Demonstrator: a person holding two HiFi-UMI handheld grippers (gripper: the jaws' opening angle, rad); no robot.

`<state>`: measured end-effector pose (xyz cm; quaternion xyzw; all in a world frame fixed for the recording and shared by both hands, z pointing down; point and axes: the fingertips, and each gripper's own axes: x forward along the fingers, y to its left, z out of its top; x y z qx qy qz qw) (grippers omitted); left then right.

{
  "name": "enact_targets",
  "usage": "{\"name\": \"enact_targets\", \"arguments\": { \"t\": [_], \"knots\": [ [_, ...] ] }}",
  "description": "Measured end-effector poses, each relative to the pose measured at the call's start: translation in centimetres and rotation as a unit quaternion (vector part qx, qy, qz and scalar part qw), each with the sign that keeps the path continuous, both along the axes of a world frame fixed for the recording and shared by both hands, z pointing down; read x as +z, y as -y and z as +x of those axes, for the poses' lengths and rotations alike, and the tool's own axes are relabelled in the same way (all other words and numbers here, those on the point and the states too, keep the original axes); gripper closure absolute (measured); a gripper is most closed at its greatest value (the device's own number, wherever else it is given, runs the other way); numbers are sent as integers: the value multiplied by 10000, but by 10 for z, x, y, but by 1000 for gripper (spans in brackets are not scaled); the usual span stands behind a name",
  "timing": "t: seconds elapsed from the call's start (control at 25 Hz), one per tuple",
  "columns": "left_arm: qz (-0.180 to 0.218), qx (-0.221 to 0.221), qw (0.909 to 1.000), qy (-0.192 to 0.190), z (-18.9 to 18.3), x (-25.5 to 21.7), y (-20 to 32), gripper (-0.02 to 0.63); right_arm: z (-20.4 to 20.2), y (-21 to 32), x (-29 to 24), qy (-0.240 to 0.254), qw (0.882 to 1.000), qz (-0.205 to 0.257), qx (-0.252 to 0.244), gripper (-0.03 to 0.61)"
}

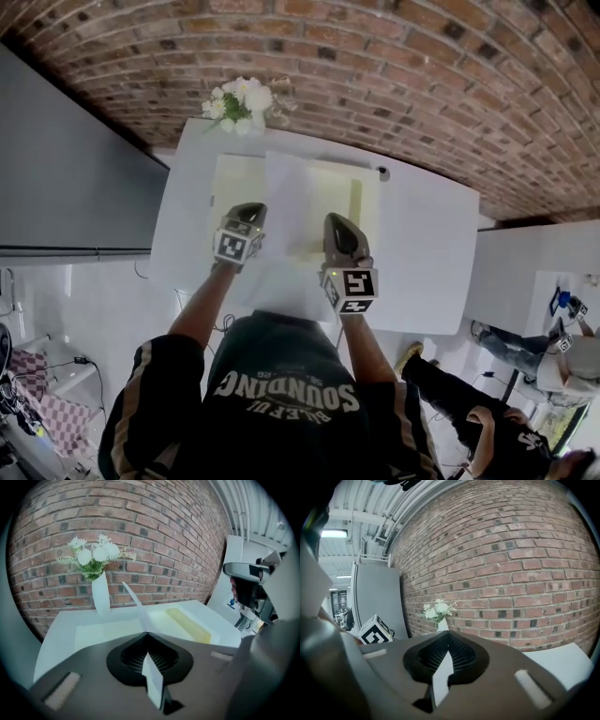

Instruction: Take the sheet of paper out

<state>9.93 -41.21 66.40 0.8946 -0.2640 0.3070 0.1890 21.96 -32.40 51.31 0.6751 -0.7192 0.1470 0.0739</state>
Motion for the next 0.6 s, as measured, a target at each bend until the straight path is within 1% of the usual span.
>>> {"name": "enact_targets", "arguments": {
  "t": [0.28, 0.44, 0.6],
  "knots": [
    [428, 36, 9987, -264, 1, -49, -4, 602, -9, 5, -21, -125, 9996, 212, -146, 581],
    [745, 108, 9960, -477, 4, -79, -5, 602, -9, 7, -30, -175, 9992, 306, -163, 581],
    [976, 114, 9930, -650, 5, -108, -5, 602, -7, 7, -38, -206, 9990, 368, -146, 583]
  ]
}}
